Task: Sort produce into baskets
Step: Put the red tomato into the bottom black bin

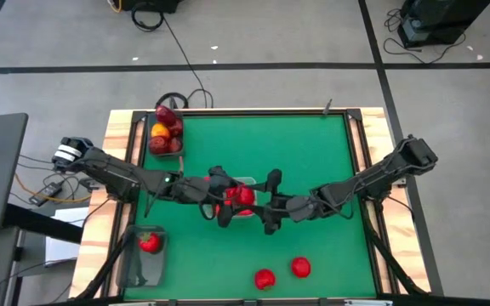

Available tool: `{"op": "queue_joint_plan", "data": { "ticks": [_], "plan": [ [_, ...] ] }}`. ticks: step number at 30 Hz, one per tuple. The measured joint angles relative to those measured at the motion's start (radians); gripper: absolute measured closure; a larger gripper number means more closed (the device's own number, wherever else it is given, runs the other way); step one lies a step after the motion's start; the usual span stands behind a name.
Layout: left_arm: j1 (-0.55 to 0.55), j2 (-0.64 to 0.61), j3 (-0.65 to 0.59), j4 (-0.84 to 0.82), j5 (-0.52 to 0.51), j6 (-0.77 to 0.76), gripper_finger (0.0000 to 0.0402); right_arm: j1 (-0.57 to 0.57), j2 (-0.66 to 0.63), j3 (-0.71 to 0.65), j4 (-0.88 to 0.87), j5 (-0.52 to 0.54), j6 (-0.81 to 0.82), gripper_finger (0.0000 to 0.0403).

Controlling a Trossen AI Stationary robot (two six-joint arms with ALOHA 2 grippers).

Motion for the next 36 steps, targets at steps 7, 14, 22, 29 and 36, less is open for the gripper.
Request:
{"op": "queue_joint_plan", "data": {
  "ticks": [7,14,22,29,36],
  "plan": [
    [0.007,0.002,0.000,0.032,0.009,0.033,0.0061,0.013,0.000,0.000,0.009,0.035,-0.008,0.0109],
    [0.010,-0.046,0.115,-0.354,0.099,0.037,0.0114,0.029,-0.003,0.000,-0.033,0.175,0.279,0.0080],
    [-0.192,-0.051,0.350,-1.191,0.235,-0.071,0.0114,0.044,-0.043,0.000,-0.327,-0.176,0.913,0.0044],
    [-0.493,-0.048,0.358,-1.396,0.245,-0.468,0.0114,0.093,-0.037,0.000,-0.354,-0.224,1.043,0.0046],
    [-0.713,-0.046,0.238,-1.285,0.265,-0.788,0.0092,0.134,-0.034,0.000,-0.351,-0.182,1.096,0.0046]
  ]
}}
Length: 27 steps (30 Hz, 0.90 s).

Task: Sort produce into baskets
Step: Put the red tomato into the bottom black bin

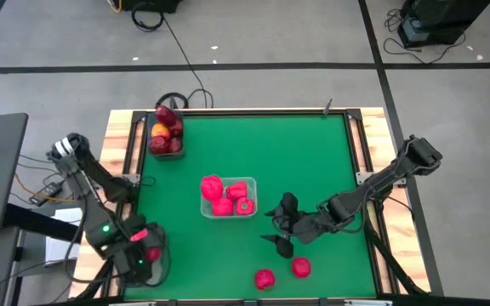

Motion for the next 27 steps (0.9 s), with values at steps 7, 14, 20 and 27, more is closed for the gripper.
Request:
{"op": "queue_joint_plan", "data": {
  "ticks": [7,14,20,27],
  "plan": [
    [-0.073,0.000,-0.112,0.059,0.080,-0.150,0.0068,0.028,0.000,0.000,-0.019,-0.029,0.063,0.0046],
    [-0.076,0.000,-0.215,0.238,0.223,-0.210,0.0038,0.037,0.000,0.000,-0.064,-0.064,0.109,0.0046],
    [-0.081,0.000,-0.213,0.164,0.257,-0.230,0.0022,0.040,0.001,0.000,-0.174,-0.242,0.222,0.0046],
    [-0.081,0.000,-0.105,0.016,-0.008,-0.223,0.0021,0.054,0.001,0.002,-0.330,-0.249,0.382,0.0046]
  ]
}}
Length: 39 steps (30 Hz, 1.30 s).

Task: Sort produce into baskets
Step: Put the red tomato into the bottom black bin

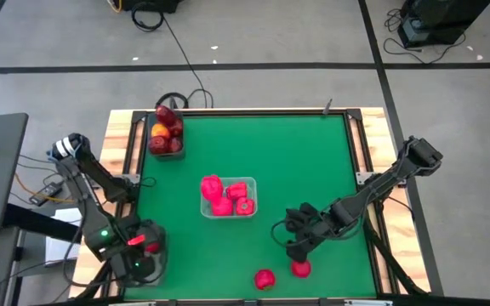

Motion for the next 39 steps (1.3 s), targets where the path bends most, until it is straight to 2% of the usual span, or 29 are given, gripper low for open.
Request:
{"op": "queue_joint_plan", "data": {
  "ticks": [4,7,10,13,17,21,26,34,39],
  "plan": [
    [0.002,0.000,0.078,-0.076,-0.241,0.005,0.0021,0.032,0.001,0.053,-0.175,-0.015,0.103,0.0046],
    [0.025,-0.002,0.118,-0.090,-0.394,0.065,0.0021,0.080,0.001,0.112,-0.295,-0.024,0.188,0.0048],
    [0.057,-0.002,0.129,-0.080,-0.542,0.099,0.0021,0.132,0.000,0.139,-0.303,-0.051,0.283,0.0050],
    [0.090,-0.001,0.129,-0.032,-0.630,0.108,0.0021,0.185,0.000,0.145,-0.292,-0.042,0.392,0.0050],
    [0.116,-0.001,0.129,0.064,-0.664,0.206,0.0021,0.244,0.000,0.118,-0.291,-0.031,0.524,0.0051],
    [0.119,-0.001,0.129,0.147,-0.668,0.300,0.0021,0.285,0.000,0.088,-0.271,0.031,0.605,0.0051],
    [0.119,0.000,0.129,0.162,-0.668,0.315,0.0021,0.305,0.010,0.053,-0.149,0.073,0.603,0.0051],
    [0.119,0.000,0.129,0.163,-0.668,0.315,0.0021,0.309,0.167,0.051,-0.070,-0.024,0.599,0.0051],
    [0.119,0.000,0.129,0.164,-0.668,0.315,0.0021,0.308,0.241,0.051,0.067,0.003,0.547,0.0051]
  ]
}}
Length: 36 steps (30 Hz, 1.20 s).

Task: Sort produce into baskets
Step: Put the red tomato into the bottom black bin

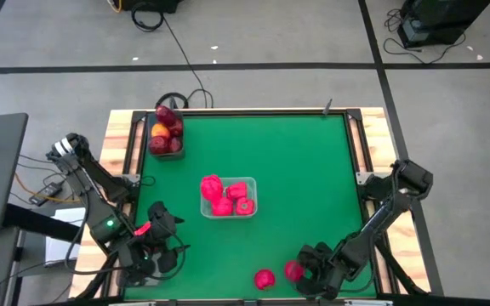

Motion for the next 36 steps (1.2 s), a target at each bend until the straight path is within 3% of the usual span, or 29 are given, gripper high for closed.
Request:
{"op": "queue_joint_plan", "data": {
  "ticks": [4,9,18,22,30,36],
  "plan": [
    [0.001,0.000,0.000,0.000,0.000,0.000,0.0021,-0.017,0.023,0.000,0.003,0.049,-0.004,0.0051],
    [0.001,0.003,0.000,0.002,-0.017,0.000,0.0021,-0.053,0.014,0.000,-0.006,0.184,-0.028,0.0073],
    [0.033,0.070,-0.035,0.140,-0.057,0.145,0.0021,-0.144,0.019,0.000,0.050,0.205,-0.185,0.0211],
    [0.063,0.106,-0.065,0.251,-0.058,0.229,0.0021,-0.171,0.019,0.000,0.109,0.207,-0.253,0.0245],
    [0.120,0.194,-0.082,0.465,-0.051,0.443,0.0021,-0.197,-0.013,0.000,0.430,0.306,-0.597,0.0267],
    [0.147,0.240,-0.082,0.602,-0.013,0.598,0.0021,-0.213,-0.014,0.001,0.598,0.297,-0.809,0.0277]
  ]
}}
